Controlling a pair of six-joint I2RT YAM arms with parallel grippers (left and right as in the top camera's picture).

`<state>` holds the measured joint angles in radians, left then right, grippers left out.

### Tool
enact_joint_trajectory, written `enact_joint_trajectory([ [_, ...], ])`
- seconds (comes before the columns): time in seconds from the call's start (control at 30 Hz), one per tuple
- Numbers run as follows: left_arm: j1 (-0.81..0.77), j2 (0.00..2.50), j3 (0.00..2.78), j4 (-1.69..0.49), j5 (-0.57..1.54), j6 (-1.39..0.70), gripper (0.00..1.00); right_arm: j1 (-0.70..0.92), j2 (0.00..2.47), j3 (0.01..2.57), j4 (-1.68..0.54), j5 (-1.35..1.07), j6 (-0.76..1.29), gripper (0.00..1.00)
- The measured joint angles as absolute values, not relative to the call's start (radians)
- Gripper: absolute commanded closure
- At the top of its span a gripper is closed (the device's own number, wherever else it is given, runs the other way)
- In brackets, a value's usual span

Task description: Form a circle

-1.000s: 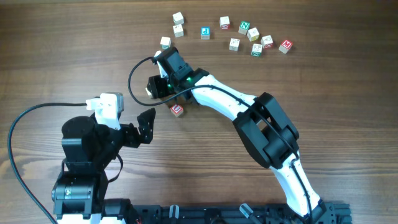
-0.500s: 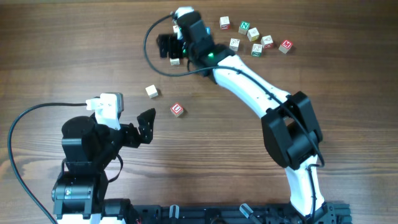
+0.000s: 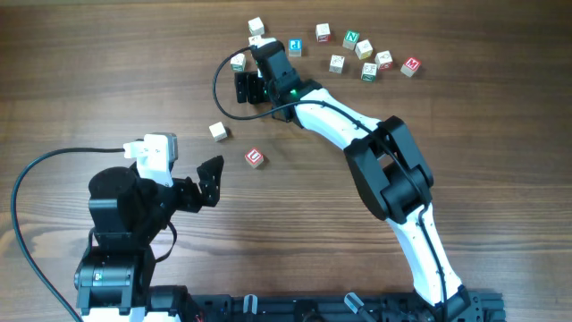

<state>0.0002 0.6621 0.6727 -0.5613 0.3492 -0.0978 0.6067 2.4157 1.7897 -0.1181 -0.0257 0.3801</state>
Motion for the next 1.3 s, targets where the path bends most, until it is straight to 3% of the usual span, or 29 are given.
enact_joint_trajectory([
  [0.2, 0.000, 0.662, 0.673, -0.561, 0.349, -0.098, 0.00, 0.607, 2.424, 1.790, -0.134, -0.045, 0.373, 0.62],
  [0.47, 0.000, 0.662, 0.673, -0.561, 0.349, -0.098, 0.00, 0.606, 2.424, 1.802, -0.159, -0.089, 0.350, 0.78],
  [0.67, 0.000, 0.662, 0.673, -0.561, 0.349, -0.098, 0.00, 0.607, 2.381, 1.818, -0.355, -0.104, 0.345, 0.87],
  [1.0, 0.000, 0.662, 0.673, -0.561, 0.349, -0.098, 0.00, 0.608, 2.312, 1.816, -0.612, -0.299, 0.345, 0.86],
  [1.17, 0.000, 0.662, 0.673, -0.561, 0.349, -0.098, 0.00, 0.620, 2.311, 1.813, -0.644, -0.340, 0.322, 0.79],
  [1.2, 0.000, 0.662, 0.673, -0.561, 0.349, -0.098, 0.00, 0.625, 2.311, 1.813, -0.647, -0.342, 0.318, 0.75],
  [1.3, 0.000, 0.662, 0.673, -0.561, 0.349, -0.098, 0.00, 0.641, 2.311, 1.811, -0.653, -0.353, 0.304, 0.41],
])
